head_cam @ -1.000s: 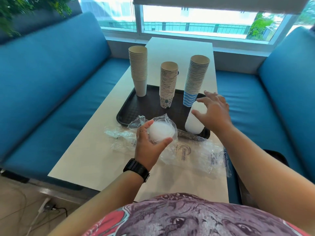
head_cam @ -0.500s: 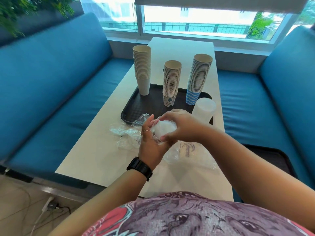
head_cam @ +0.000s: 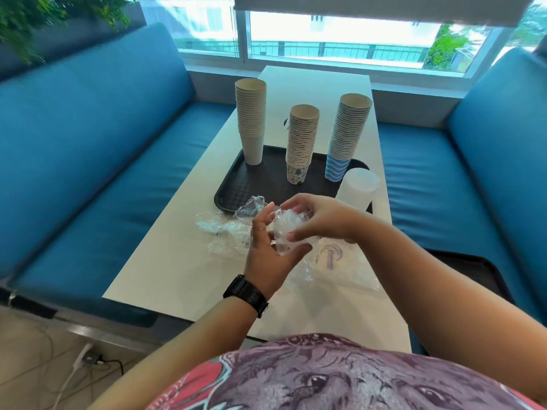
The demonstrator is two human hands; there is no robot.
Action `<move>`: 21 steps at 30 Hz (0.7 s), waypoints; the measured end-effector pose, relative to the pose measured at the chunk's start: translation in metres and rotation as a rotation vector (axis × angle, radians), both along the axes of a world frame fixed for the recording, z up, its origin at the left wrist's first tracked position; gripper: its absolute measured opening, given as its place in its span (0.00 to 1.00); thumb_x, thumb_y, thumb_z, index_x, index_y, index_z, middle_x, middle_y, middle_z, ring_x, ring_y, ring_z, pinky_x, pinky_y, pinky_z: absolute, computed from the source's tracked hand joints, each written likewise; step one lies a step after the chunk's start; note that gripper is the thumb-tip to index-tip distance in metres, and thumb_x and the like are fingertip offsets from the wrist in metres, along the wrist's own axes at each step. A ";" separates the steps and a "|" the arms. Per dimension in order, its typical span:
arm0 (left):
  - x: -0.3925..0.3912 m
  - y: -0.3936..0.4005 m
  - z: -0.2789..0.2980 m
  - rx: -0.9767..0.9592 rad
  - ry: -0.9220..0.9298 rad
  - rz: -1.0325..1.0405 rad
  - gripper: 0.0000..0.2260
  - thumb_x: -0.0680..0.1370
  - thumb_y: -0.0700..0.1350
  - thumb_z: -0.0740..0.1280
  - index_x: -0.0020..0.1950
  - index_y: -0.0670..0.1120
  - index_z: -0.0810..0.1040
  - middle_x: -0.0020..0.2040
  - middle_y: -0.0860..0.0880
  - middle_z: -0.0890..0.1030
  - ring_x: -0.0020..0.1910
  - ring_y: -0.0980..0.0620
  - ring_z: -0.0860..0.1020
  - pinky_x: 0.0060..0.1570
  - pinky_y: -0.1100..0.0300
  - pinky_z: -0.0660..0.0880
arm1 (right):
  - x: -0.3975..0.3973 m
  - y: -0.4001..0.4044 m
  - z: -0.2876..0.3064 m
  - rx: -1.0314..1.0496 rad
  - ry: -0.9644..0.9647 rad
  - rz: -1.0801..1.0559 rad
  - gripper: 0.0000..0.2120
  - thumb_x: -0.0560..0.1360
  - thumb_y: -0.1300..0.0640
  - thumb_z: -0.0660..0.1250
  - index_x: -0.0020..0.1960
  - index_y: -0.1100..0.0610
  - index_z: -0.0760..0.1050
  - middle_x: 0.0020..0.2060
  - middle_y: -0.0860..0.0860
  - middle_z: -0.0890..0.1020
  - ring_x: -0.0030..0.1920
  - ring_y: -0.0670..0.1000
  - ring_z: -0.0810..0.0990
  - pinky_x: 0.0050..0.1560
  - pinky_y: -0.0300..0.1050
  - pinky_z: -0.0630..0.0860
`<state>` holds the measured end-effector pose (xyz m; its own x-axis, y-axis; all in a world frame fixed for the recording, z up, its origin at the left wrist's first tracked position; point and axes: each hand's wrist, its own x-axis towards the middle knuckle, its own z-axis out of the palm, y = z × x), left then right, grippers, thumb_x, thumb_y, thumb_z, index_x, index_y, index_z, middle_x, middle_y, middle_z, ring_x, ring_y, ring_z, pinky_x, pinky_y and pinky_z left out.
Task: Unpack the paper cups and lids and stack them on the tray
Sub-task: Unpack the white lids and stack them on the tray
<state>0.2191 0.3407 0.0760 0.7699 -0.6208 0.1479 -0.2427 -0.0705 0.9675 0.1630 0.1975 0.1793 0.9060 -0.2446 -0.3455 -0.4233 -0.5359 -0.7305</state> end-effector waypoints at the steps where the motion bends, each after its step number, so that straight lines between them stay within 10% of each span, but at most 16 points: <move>1: 0.000 0.000 0.000 0.025 -0.003 -0.013 0.43 0.66 0.51 0.80 0.70 0.72 0.56 0.72 0.53 0.66 0.68 0.54 0.71 0.66 0.46 0.73 | -0.001 0.000 -0.001 0.005 -0.005 -0.010 0.28 0.68 0.53 0.77 0.65 0.44 0.71 0.62 0.48 0.74 0.59 0.51 0.76 0.58 0.45 0.76; 9: 0.001 -0.004 0.001 0.095 0.053 -0.027 0.40 0.68 0.50 0.80 0.73 0.60 0.62 0.69 0.56 0.66 0.68 0.56 0.67 0.56 0.73 0.68 | 0.000 0.005 -0.001 -0.132 -0.100 -0.051 0.28 0.68 0.45 0.76 0.65 0.44 0.71 0.57 0.45 0.76 0.58 0.50 0.76 0.61 0.45 0.73; 13: 0.001 -0.007 0.001 0.007 0.119 -0.002 0.34 0.62 0.57 0.80 0.59 0.76 0.65 0.67 0.53 0.73 0.64 0.52 0.75 0.61 0.55 0.76 | -0.004 -0.003 0.004 -0.074 -0.233 -0.092 0.29 0.68 0.42 0.75 0.66 0.44 0.70 0.53 0.43 0.77 0.55 0.47 0.76 0.58 0.44 0.74; 17: 0.000 -0.010 0.001 -0.062 0.199 -0.013 0.34 0.64 0.50 0.82 0.63 0.64 0.69 0.66 0.52 0.74 0.58 0.56 0.78 0.55 0.61 0.78 | -0.009 -0.011 0.007 0.097 -0.398 -0.210 0.27 0.70 0.45 0.74 0.67 0.43 0.69 0.51 0.45 0.76 0.49 0.45 0.78 0.47 0.36 0.74; 21: -0.001 -0.014 -0.001 -0.065 0.238 0.015 0.29 0.67 0.49 0.80 0.63 0.60 0.72 0.64 0.53 0.76 0.57 0.51 0.79 0.55 0.53 0.80 | -0.011 -0.025 0.000 0.313 -0.438 -0.340 0.25 0.72 0.44 0.71 0.67 0.42 0.69 0.52 0.48 0.77 0.53 0.48 0.79 0.56 0.50 0.76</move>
<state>0.2182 0.3264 0.0749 0.7966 -0.6045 -0.0001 -0.0063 -0.0085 0.9999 0.1519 0.1727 0.1796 0.8692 -0.4906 -0.0620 -0.1581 -0.1570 -0.9749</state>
